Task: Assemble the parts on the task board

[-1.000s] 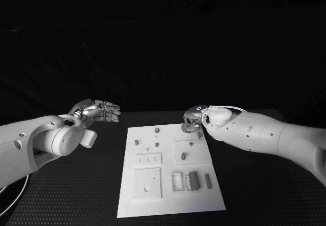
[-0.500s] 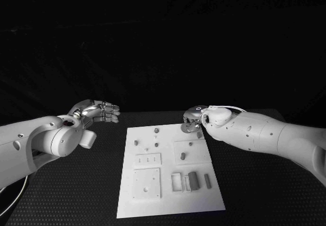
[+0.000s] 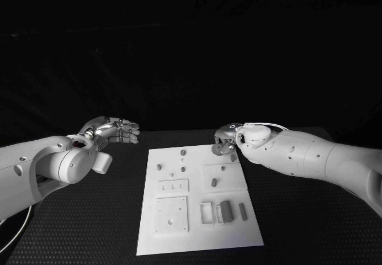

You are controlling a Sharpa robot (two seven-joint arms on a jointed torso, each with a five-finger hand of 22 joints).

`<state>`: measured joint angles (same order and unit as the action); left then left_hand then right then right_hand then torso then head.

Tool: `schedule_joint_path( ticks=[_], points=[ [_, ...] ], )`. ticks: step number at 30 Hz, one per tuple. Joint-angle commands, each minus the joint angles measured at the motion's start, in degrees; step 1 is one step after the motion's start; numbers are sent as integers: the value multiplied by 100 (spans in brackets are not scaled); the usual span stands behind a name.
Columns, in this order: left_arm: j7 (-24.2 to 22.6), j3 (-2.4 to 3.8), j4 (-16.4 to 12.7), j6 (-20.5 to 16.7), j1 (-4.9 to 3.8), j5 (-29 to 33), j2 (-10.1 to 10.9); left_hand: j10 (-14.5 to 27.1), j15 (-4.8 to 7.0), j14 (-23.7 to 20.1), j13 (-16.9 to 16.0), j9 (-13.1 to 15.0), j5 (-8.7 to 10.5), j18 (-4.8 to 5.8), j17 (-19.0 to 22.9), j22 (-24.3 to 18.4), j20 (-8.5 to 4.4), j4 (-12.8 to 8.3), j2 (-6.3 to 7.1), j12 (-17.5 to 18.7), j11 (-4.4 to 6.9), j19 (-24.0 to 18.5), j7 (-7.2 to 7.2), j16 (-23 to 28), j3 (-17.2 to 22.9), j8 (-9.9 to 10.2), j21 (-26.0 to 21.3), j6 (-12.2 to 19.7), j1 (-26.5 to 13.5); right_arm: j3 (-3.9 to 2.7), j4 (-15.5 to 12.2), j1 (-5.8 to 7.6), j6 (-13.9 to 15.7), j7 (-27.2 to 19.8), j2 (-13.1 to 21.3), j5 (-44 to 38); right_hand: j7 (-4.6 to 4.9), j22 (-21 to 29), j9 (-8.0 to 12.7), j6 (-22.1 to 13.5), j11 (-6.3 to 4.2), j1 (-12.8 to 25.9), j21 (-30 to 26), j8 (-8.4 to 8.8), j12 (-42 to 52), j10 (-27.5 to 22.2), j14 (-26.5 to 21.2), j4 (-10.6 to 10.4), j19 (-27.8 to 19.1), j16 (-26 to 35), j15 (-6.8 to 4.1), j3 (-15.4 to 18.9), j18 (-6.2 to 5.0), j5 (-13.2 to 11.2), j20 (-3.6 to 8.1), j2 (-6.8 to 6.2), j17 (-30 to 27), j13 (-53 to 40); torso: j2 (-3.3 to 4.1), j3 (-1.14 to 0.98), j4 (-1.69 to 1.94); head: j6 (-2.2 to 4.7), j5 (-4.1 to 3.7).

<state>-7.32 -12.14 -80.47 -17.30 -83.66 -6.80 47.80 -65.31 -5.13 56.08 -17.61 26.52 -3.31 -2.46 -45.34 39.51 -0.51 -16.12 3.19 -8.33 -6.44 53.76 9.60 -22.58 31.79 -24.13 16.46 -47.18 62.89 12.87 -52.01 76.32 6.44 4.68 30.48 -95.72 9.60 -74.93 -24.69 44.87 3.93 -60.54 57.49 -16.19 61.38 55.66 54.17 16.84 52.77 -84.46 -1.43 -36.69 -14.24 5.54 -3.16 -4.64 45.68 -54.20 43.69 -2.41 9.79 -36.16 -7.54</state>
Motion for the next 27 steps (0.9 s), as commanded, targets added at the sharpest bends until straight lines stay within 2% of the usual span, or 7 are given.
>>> schedule_joint_path(
  ticks=[1, 6, 10, 17, 21, 24, 27],
  points=[
    [-42, 4, -17, 78, -3, -13, -2, -16, -17, 0, -8, 10, 37, -2, -6, 6, 7, -21, 8, 39, -37, -13, 39, 30, -9, 35, -23, 9, -13, 54, 14, -94, -609, -29, 11, 25, 53, -116, 0, 323, 6, -54, 32, -57, 42, -830, 14, 3, -21, -39, -44, 28, -76, -13, 26, 113, 11, 28, 2, 0, -1, -4, -7],
    [-44, 4, -19, 70, -4, -13, 4, -17, -18, 1, -10, 11, 37, -1, -8, 8, 8, -20, 8, 41, -37, -11, 39, 31, -10, 35, -23, 8, -14, 54, 23, -94, -555, -61, -3, 20, 1, -114, -32, 463, -39, -114, 65, -145, 71, -786, 46, 5, -4, -53, -84, 56, -76, -11, 39, 292, 16, 77, 2, -2, -3, -11, -7],
    [-48, 4, -22, 67, -4, -13, 4, -18, -18, 2, -13, 12, 37, 0, -9, 9, 8, -18, 8, 43, -38, -11, 39, 32, -10, 35, -24, 7, -16, 54, 12, -94, -506, -90, -10, -42, -46, -111, -66, 585, -82, -154, 93, -219, 89, -741, 83, 2, 23, -70, -123, 78, -76, -12, 54, 326, 24, 116, 1, 0, -2, -11, -9],
    [-46, 4, -18, 64, -4, -13, 3, -19, -18, 2, -16, 13, 37, -1, -11, 10, 8, -20, 10, 46, -37, -10, 39, 34, -10, 36, -26, 7, -14, 54, 5, -94, -441, -100, -34, -56, -84, -82, -85, 690, -120, 67, 109, -266, 109, -652, 162, -71, 132, -72, -161, 140, -76, -5, 60, 9, 22, 194, 1, 0, -1, -20, -12],
    [-46, 4, -20, 67, -4, -13, 2, -19, -18, 2, -18, 13, 37, -1, -12, 11, 8, -21, 10, 47, -37, -10, 38, 35, -9, 36, -27, 7, -12, 54, 5, -94, -420, -91, -39, -63, -103, -69, -94, 743, -138, 183, 100, -286, 118, -621, 199, -157, 186, -66, -178, 88, -76, -5, 76, -90, 21, 235, 1, 3, 1, -23, -16],
    [-44, 4, -18, 61, -4, -13, 4, -20, -18, 3, -19, 14, 37, -1, -12, 12, 8, -22, 10, 48, -37, -10, 38, 35, -9, 37, -27, 7, -11, 54, 9, -94, -406, -57, -47, -68, -113, -66, -99, 765, -147, 265, 94, -294, 127, -606, 219, -264, 216, -64, -187, 53, -76, -6, 89, -180, 24, 261, 2, 3, 3, -27, -14],
    [-48, 4, -15, 58, -4, -13, 5, -20, -18, 3, -21, 14, 37, -1, -13, 13, 8, -21, 10, 50, -37, -9, 39, 36, -9, 37, -28, 7, -12, 54, 16, -97, -422, -46, -61, -69, -119, -65, -105, 773, -154, 428, 81, -293, 140, -599, 234, -509, 241, -56, -195, 23, -76, -9, 105, -381, 29, 295, 0, 1, 2, -35, -8]
  ],
)
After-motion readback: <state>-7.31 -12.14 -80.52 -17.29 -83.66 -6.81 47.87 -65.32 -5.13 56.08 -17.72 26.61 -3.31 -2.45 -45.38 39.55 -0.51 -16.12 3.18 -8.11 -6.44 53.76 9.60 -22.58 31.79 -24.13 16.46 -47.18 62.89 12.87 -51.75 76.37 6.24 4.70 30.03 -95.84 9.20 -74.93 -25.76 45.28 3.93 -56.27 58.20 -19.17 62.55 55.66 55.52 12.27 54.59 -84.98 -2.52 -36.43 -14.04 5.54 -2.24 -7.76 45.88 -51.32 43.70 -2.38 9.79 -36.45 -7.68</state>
